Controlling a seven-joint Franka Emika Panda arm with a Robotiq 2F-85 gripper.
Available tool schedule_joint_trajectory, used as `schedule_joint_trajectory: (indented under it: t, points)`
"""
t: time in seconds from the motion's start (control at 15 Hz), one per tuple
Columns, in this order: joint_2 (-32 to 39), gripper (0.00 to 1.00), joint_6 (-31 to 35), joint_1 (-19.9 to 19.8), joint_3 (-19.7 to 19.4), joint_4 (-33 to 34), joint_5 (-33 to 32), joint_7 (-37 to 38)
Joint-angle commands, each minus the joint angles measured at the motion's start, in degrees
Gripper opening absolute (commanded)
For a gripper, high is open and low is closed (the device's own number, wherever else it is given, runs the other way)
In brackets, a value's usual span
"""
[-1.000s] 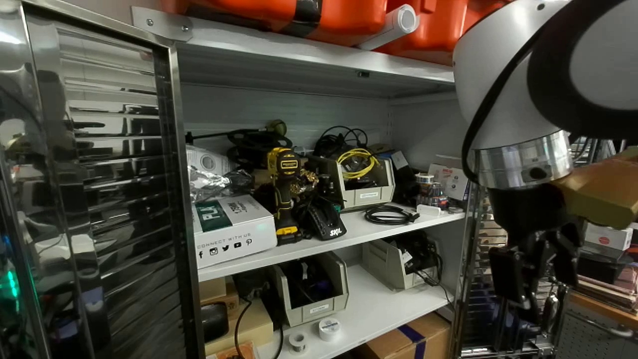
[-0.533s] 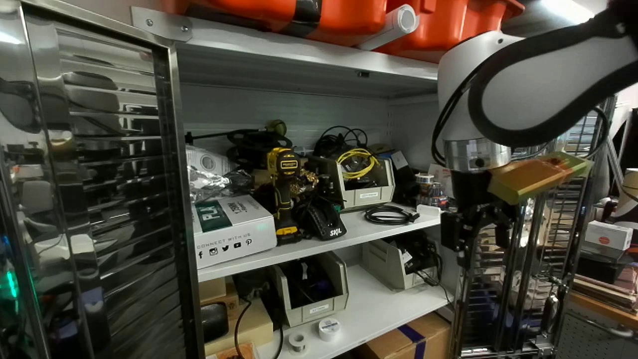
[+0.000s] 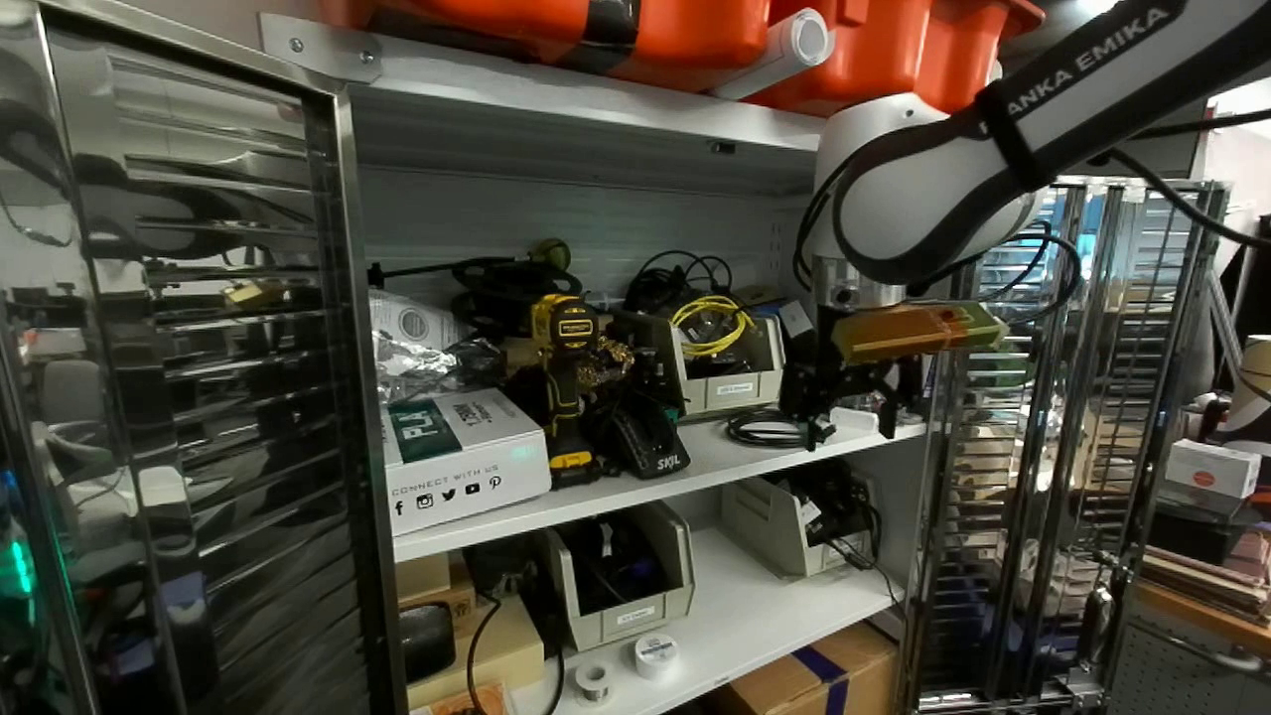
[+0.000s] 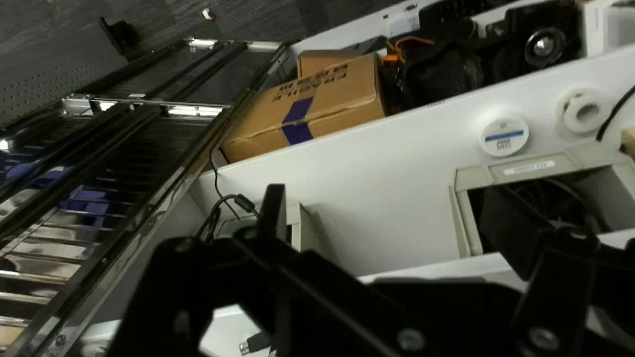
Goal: Put the black cable inside the compartment.
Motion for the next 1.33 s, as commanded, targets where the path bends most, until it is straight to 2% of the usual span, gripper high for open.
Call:
schedule_joint_trajectory:
  t: [0.0,0.4,0.8,1.27]
  points:
    - [5.77,1.00,3.39,0.09,-1.95,6.37,-3.99,7.88]
    - [9.55,1.00,7.28,-0.16,-7.24,10.43,-4.62,17.01]
    - [15.10,1.00,10.35,-0.65,-10.79,14.91,0.24,16.26]
    - [23.98,1.00,10.08,0.92,-11.81,23.51,4.45,16.74]
